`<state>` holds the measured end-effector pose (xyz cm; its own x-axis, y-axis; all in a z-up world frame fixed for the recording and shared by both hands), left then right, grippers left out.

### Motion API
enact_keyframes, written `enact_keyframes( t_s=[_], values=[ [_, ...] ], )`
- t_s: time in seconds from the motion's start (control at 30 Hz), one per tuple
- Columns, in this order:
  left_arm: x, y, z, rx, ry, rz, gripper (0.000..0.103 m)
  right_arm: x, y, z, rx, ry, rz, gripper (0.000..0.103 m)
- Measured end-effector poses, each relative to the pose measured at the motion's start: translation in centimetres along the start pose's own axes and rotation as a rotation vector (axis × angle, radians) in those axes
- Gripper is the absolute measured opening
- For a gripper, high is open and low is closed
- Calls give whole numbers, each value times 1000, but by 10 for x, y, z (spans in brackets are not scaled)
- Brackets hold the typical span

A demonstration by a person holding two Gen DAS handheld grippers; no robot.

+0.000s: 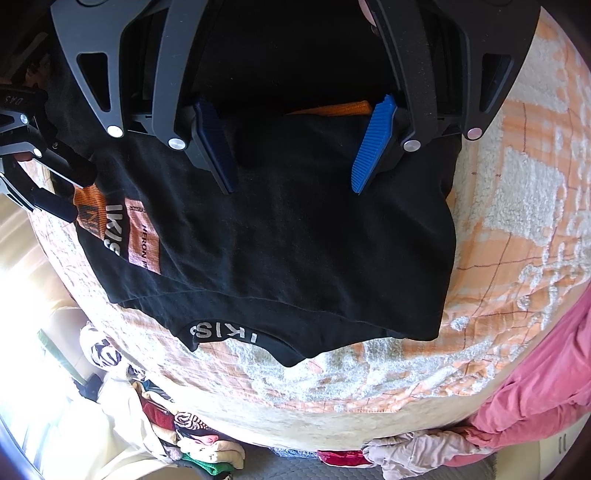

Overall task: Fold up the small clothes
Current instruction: 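Move both tools back to the hem of the black sweatshirt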

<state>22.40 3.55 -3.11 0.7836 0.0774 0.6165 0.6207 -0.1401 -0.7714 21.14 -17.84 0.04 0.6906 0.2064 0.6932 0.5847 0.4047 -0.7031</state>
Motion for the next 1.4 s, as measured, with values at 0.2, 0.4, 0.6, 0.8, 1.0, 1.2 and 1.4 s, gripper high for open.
enact_keyframes(
  t_s=[0.2,0.4,0.6,0.8,1.0,1.2,1.4],
  values=[
    [1,-6,-3,-11,-12,-10,66,5,-7,-8,-9,33,-27,95],
    [3,-15,-3,-25,-30,-16,78,8,-15,-14,-22,46,-48,97],
    [3,-26,-7,-23,-33,-38,81,10,-22,-19,-22,62,-65,97],
    [3,-36,-9,-18,-48,-55,93,12,-32,-21,-22,63,-85,97],
    [1,-47,-13,-17,-45,-71,94,14,-42,-20,-17,66,-106,98],
    [-1,-59,-16,-27,-49,-88,94,16,-53,-19,-9,67,-128,98],
    [-5,-69,-21,-30,-42,-98,94,16,-68,-15,-14,52,-156,98]
  ],
)
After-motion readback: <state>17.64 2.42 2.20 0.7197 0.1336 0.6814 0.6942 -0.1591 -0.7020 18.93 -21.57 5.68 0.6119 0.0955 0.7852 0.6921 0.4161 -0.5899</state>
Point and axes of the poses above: each gripper's, at about its wrist camera, not at the fingertips, and y roughly the way its jaws point, z to its left, x to its top, the point moved 1 cm from there along y, roughly the way its jaws point, and after that the axes turned 6 degrees about -z, right-handed, at the moved point
